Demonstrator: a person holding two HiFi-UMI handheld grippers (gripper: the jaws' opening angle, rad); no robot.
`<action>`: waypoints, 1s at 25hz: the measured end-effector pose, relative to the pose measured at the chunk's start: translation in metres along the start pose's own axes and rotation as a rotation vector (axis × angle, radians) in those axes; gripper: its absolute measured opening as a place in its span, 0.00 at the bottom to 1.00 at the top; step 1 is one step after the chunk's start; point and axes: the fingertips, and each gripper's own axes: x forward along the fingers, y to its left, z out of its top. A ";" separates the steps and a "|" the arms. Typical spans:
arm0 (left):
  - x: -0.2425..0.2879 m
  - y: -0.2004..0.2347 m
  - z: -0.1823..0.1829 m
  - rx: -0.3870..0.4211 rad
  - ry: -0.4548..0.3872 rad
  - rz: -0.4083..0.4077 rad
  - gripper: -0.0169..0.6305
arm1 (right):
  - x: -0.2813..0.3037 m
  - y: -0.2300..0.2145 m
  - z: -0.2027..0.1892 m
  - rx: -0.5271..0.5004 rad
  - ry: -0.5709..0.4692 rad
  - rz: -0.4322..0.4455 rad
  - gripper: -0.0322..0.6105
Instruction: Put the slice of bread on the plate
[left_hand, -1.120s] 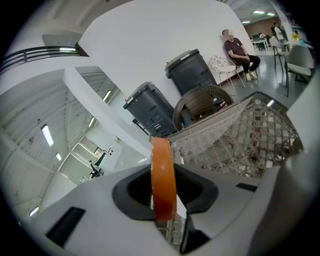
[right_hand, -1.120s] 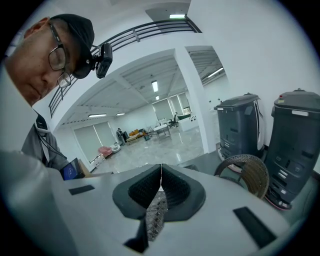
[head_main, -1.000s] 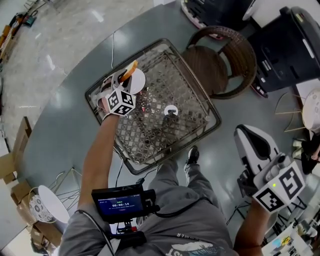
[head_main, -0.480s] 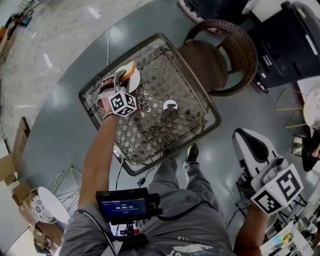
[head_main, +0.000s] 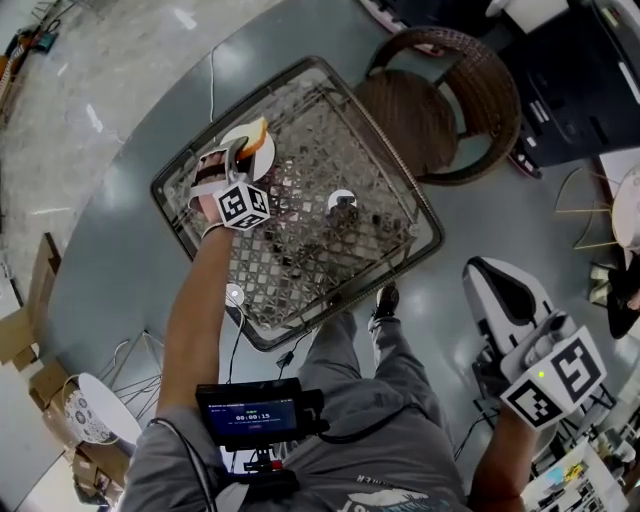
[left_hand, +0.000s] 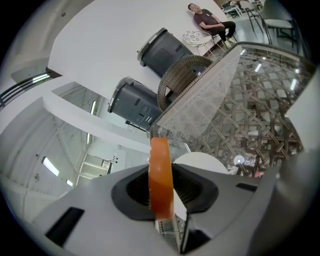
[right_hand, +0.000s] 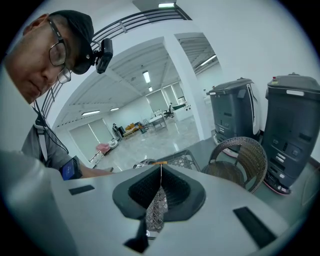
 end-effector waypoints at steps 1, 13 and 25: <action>0.002 -0.001 -0.003 0.016 0.008 -0.001 0.18 | 0.001 -0.001 -0.003 0.004 0.005 0.001 0.06; 0.021 -0.028 -0.015 0.157 0.066 0.000 0.18 | 0.021 -0.006 -0.028 0.029 0.058 0.019 0.06; 0.017 -0.067 -0.018 0.029 0.073 -0.215 0.32 | 0.020 -0.006 -0.031 0.032 0.060 0.024 0.06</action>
